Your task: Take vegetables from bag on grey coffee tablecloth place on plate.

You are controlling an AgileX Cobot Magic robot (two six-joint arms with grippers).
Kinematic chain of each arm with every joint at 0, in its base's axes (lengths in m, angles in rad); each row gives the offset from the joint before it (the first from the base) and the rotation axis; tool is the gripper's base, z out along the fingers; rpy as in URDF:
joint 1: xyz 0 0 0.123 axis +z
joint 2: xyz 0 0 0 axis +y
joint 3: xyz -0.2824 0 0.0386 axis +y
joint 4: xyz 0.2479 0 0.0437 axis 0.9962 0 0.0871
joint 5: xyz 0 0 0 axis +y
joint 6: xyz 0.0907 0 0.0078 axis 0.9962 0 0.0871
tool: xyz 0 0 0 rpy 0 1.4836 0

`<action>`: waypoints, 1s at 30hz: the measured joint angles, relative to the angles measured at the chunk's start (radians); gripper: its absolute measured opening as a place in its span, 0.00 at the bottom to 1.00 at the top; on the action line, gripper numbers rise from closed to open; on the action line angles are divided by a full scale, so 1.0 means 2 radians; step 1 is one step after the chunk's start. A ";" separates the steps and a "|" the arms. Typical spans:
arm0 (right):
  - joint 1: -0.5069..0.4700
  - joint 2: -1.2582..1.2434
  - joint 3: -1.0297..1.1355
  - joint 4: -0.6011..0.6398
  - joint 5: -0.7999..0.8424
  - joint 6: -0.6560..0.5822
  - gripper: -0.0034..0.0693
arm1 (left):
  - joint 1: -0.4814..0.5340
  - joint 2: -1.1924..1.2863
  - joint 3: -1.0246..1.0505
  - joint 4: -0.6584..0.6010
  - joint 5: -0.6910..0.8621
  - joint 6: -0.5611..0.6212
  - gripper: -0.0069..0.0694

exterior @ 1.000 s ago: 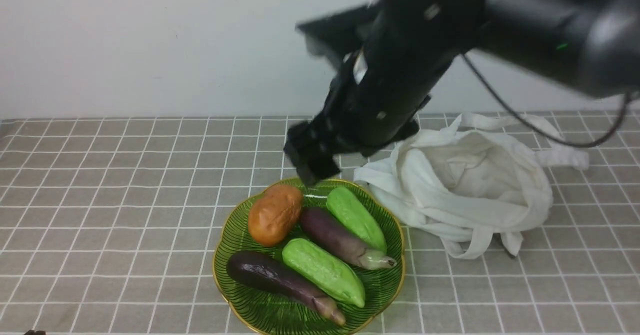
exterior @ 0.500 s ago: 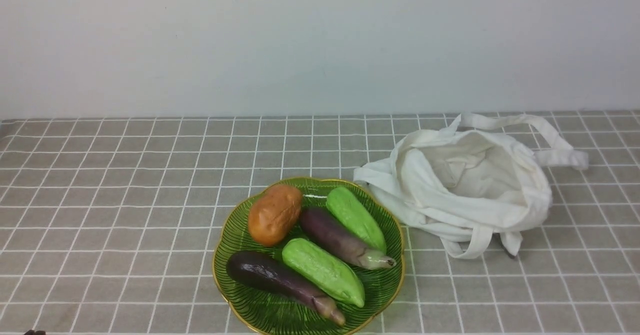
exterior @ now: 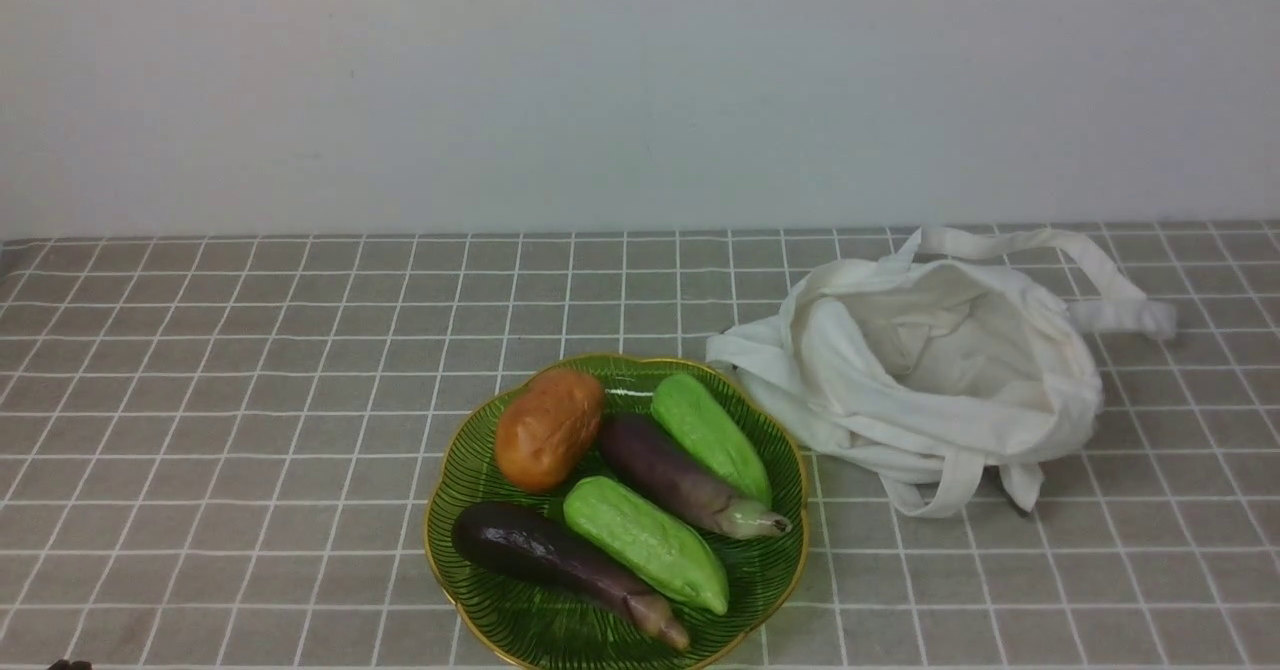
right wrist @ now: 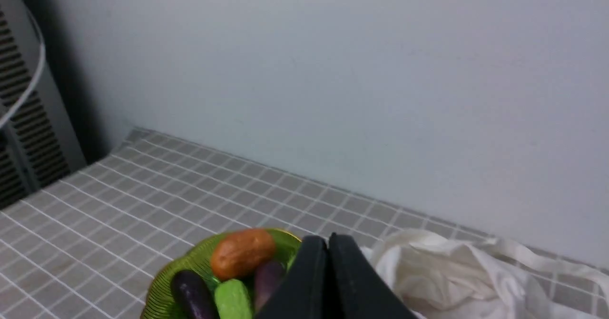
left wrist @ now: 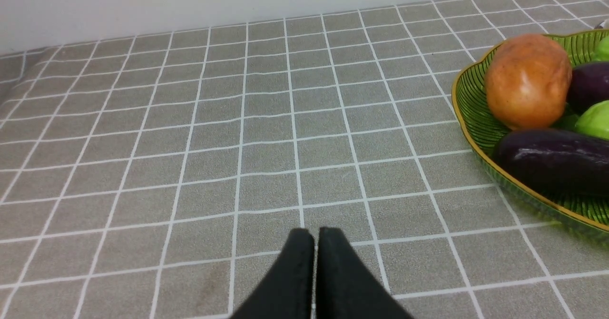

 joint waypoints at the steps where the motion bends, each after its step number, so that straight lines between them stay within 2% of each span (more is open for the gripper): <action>1: 0.000 -0.024 0.038 0.006 -0.035 0.000 0.03 | 0.000 0.000 0.000 0.000 0.000 0.000 0.08; 5: 0.000 -0.093 0.135 0.052 -0.166 0.001 0.03 | 0.000 0.000 0.000 0.000 0.000 0.000 0.08; 6: 0.000 -0.098 0.142 0.057 -0.173 0.001 0.03 | 0.000 0.000 0.000 0.000 0.000 0.000 0.08; 7: 0.000 -0.111 0.169 0.079 -0.231 0.001 0.03 | 0.000 0.000 0.000 0.000 0.000 0.000 0.08; 12: 0.000 -0.116 0.223 0.120 -0.318 0.002 0.03 | 0.000 0.000 0.000 0.000 0.000 0.000 0.08; 17: 0.000 -0.116 0.233 0.122 -0.339 0.001 0.03 | 0.000 0.000 0.000 0.000 0.000 0.000 0.08; 24: 0.000 -0.116 0.234 0.089 -0.342 -0.003 0.03 | 0.000 0.000 0.000 0.000 0.000 0.000 0.08; 30: 0.000 -0.116 0.235 0.070 -0.342 -0.067 0.03 | 0.000 0.000 0.000 0.000 0.000 0.000 0.08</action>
